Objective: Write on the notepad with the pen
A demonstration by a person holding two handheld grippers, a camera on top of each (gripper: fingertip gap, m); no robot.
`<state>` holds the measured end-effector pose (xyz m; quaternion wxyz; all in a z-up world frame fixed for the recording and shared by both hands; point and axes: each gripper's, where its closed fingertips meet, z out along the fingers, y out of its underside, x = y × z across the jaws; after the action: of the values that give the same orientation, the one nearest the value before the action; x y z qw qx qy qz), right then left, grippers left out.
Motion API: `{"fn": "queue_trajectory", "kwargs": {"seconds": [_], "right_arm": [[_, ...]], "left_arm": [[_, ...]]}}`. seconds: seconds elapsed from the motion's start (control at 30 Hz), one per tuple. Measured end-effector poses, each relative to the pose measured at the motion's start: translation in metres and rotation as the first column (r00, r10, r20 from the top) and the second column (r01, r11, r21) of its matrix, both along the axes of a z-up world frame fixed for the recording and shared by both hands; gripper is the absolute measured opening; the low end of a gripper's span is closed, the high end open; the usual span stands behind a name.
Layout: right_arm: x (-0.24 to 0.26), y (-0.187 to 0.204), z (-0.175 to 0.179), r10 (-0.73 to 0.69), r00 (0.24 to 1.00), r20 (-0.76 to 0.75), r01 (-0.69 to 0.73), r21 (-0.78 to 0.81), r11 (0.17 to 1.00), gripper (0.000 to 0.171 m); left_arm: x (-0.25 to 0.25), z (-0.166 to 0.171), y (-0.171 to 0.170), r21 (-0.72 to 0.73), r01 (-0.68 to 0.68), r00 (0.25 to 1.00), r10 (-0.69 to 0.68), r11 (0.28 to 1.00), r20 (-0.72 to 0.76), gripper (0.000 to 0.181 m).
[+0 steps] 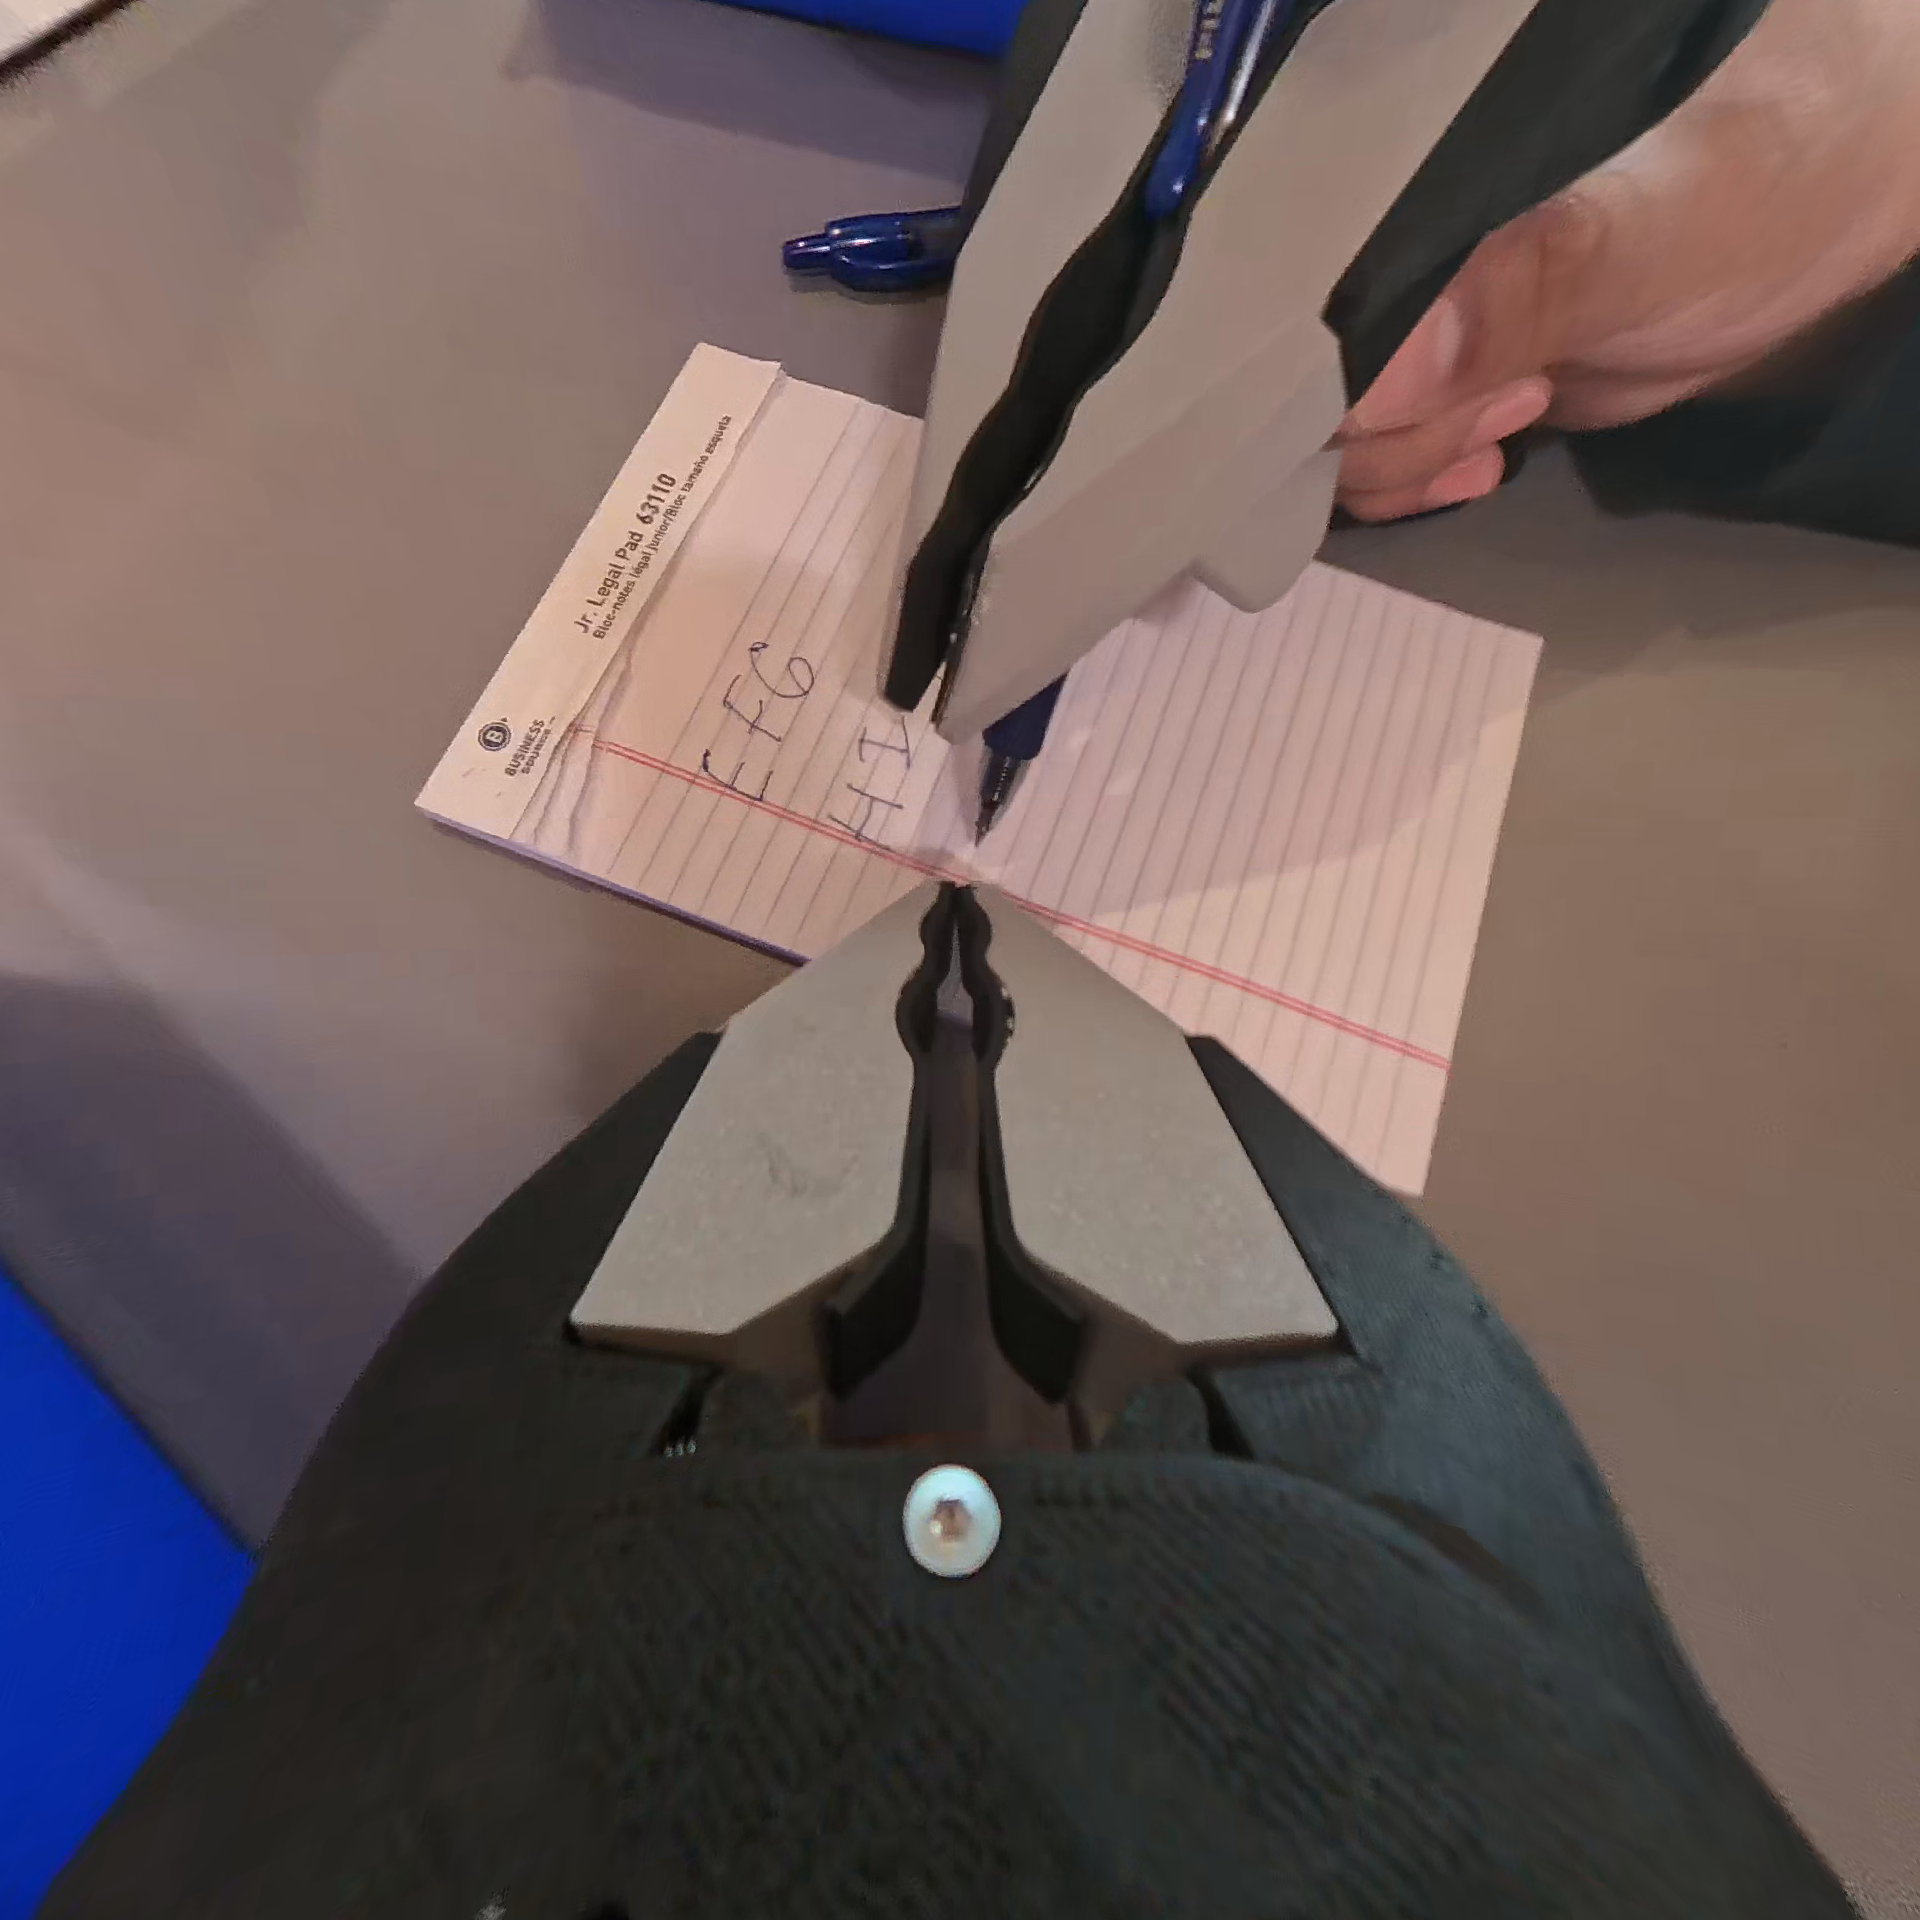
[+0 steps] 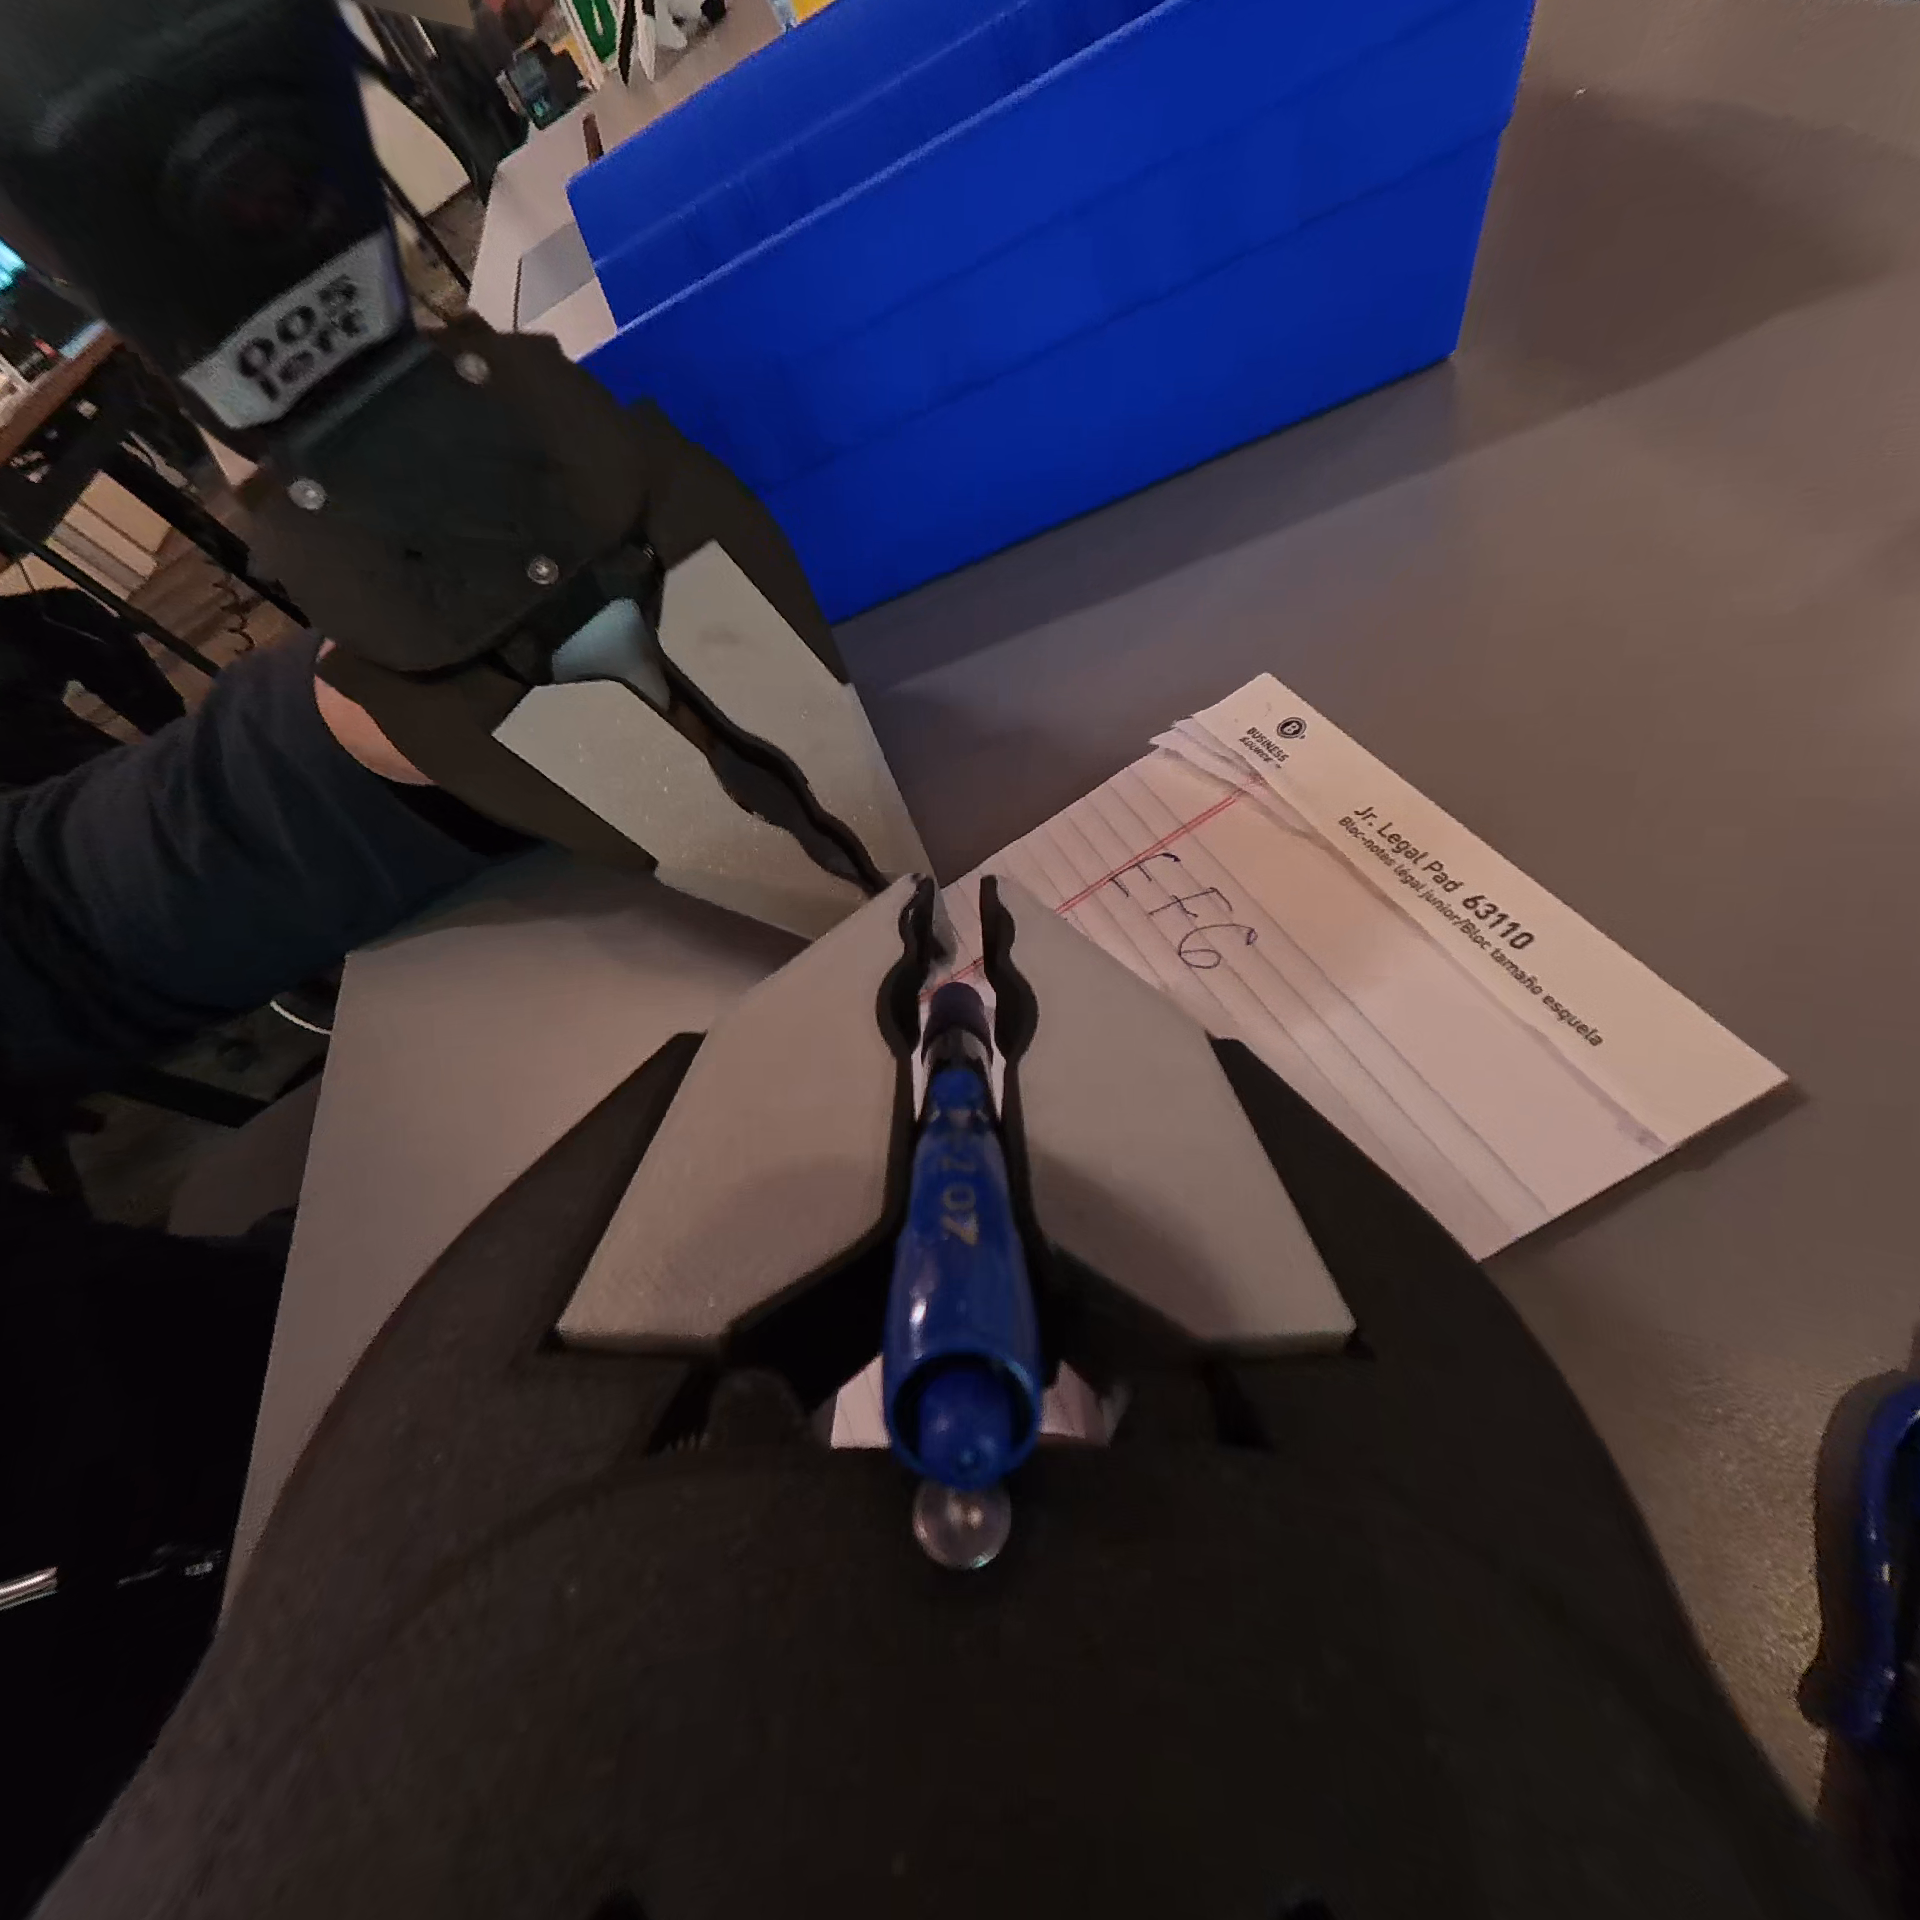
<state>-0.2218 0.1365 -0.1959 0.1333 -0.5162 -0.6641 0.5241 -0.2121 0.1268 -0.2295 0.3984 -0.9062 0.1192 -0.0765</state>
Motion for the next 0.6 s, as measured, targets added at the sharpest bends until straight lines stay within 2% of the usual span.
{"fn": "queue_trajectory", "kwargs": {"seconds": [0.27,0.43,0.6], "right_arm": [[0.0004,-0.0050,-0.0014,0.006,1.000,0.000,-0.006,0.025,1.000,0.005],[0.0003,-0.0054,-0.0024,0.005,1.000,0.002,-0.006,0.035,0.999,0.006],[0.0005,-0.0054,-0.0022,0.004,1.000,-0.006,-0.003,0.045,0.999,0.006]], "left_arm": [[0.0040,-0.0020,-0.0031,-0.027,0.008,0.999,-0.007,1.000,0.046,0.000],[-0.0050,0.0014,-0.0017,-0.002,-0.023,1.000,0.023,1.000,-0.021,0.000],[0.0033,-0.0014,-0.0047,-0.031,0.000,0.998,0.002,1.000,0.055,0.000]]}}
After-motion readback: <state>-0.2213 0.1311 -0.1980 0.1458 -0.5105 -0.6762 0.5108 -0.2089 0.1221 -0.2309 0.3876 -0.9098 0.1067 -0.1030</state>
